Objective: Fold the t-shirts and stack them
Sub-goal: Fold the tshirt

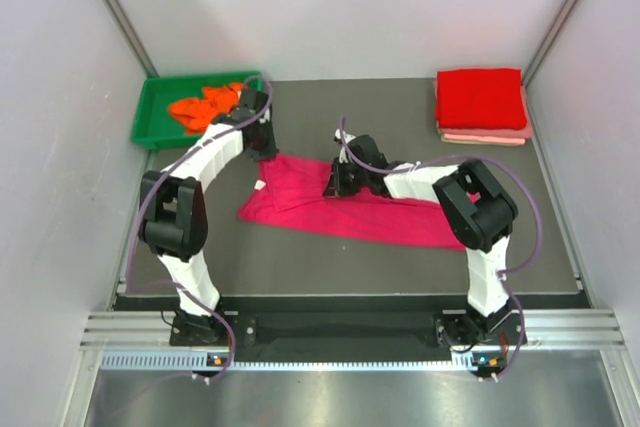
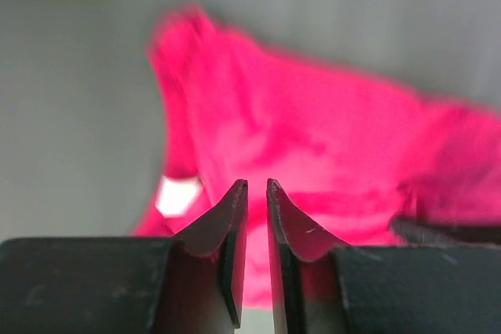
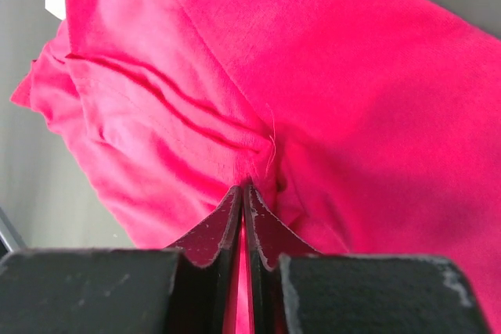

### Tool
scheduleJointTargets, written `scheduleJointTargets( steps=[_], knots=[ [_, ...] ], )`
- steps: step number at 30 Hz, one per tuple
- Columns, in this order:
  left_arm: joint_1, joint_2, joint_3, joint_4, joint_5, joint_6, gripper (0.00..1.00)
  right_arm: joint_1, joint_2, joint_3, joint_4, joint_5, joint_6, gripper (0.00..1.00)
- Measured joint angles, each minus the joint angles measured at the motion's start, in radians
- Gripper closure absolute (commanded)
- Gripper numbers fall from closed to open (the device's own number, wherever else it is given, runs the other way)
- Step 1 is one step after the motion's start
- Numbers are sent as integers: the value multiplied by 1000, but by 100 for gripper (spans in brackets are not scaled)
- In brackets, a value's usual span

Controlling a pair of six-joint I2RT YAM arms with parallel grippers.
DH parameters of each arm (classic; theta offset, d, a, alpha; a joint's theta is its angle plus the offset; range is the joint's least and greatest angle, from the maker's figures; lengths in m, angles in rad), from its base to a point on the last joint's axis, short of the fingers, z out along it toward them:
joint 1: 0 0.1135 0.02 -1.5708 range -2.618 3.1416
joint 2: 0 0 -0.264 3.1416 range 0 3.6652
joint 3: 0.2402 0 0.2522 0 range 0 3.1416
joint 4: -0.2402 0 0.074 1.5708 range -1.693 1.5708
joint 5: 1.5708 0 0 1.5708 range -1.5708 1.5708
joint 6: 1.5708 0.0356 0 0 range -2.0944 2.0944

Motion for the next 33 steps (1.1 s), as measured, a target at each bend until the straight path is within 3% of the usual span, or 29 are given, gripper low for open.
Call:
scheduleJointTargets(
  steps=[3, 4, 8, 14, 25, 33],
  knots=[
    [43, 34, 86, 20, 0, 36, 85, 0, -34, -5, -23, 7, 0, 95],
    [53, 52, 112, 25, -1, 51, 93, 0, -48, -7, -29, 8, 1, 95],
    [57, 139, 195, 50, 16, 101, 100, 0, -120, -18, -30, 11, 2, 95],
    [46, 261, 255, 50, 16, 146, 100, 0, -166, -18, -30, 29, 1, 94],
    [45, 409, 369, 42, -147, 214, 100, -25, -166, -47, -33, 103, 0, 96],
    [45, 430, 375, 36, -209, 232, 100, -172, -182, -168, -79, 189, 4, 97]
  ],
)
